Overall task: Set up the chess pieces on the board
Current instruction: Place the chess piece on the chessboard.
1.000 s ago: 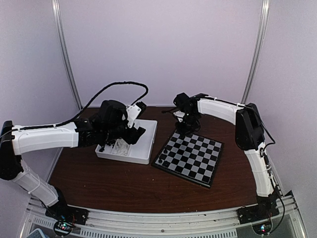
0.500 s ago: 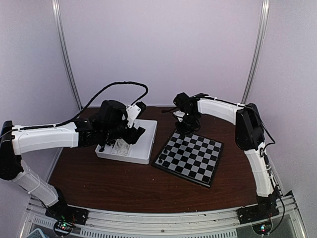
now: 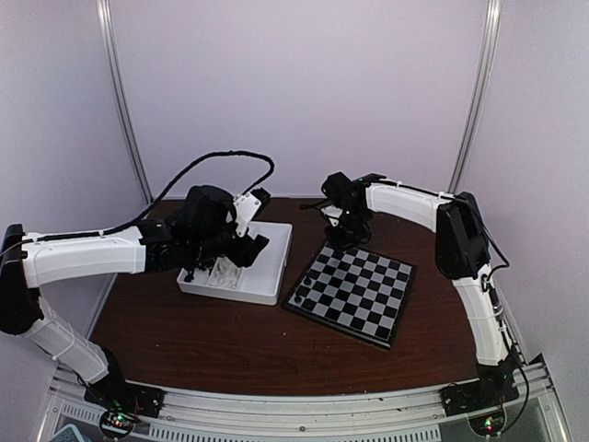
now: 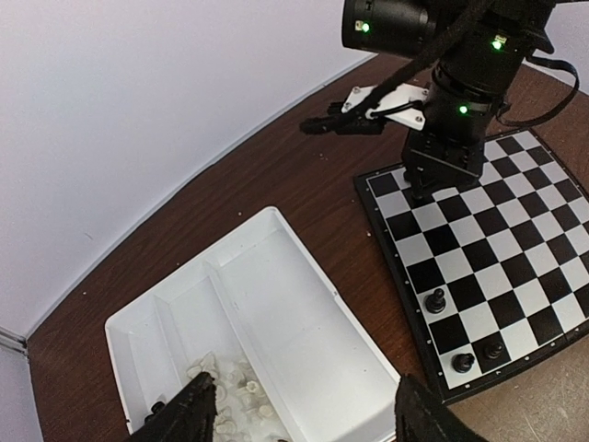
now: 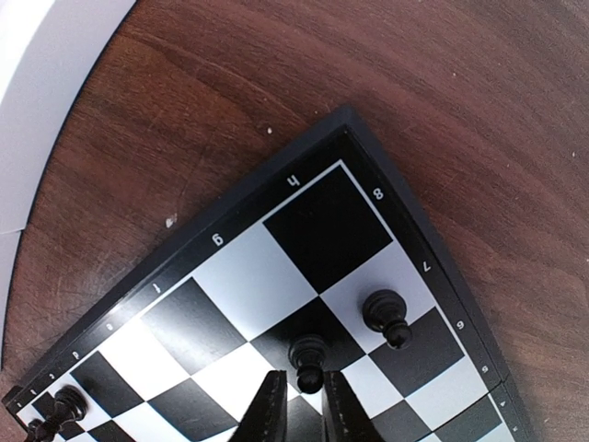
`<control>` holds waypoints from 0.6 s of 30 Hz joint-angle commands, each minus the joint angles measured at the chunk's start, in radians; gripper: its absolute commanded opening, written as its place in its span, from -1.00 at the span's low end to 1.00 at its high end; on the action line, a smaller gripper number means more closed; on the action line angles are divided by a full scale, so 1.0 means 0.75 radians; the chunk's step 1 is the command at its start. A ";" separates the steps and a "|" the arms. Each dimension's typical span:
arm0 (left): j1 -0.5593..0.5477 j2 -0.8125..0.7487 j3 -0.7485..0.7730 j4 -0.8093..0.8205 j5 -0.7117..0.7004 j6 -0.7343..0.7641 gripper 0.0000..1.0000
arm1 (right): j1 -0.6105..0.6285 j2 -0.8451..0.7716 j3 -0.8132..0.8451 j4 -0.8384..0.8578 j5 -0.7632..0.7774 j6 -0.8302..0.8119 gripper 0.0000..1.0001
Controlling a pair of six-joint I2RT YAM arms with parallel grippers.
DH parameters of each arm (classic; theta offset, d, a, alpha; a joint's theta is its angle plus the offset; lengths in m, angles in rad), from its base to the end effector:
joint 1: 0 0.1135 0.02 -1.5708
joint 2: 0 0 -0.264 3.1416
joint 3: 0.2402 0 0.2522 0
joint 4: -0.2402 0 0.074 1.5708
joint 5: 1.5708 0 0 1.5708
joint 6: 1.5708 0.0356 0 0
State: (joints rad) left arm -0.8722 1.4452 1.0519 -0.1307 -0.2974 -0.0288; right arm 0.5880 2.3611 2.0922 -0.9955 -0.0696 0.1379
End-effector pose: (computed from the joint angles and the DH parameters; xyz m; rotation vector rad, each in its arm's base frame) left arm 0.2200 -0.2458 0.2829 0.6843 1.9626 -0.2411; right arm 0.4086 0.2754 0.1876 -0.6553 2.7934 0.2507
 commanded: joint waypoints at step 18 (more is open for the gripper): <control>0.141 -0.096 -0.088 -0.129 -0.162 -0.385 0.95 | 0.015 -0.531 -0.545 0.389 -0.116 0.001 -0.41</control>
State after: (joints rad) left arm -0.8268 1.3846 0.9936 -0.1680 -0.3992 -0.1791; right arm 0.5900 2.1143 1.8114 -0.8734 -0.1177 0.1406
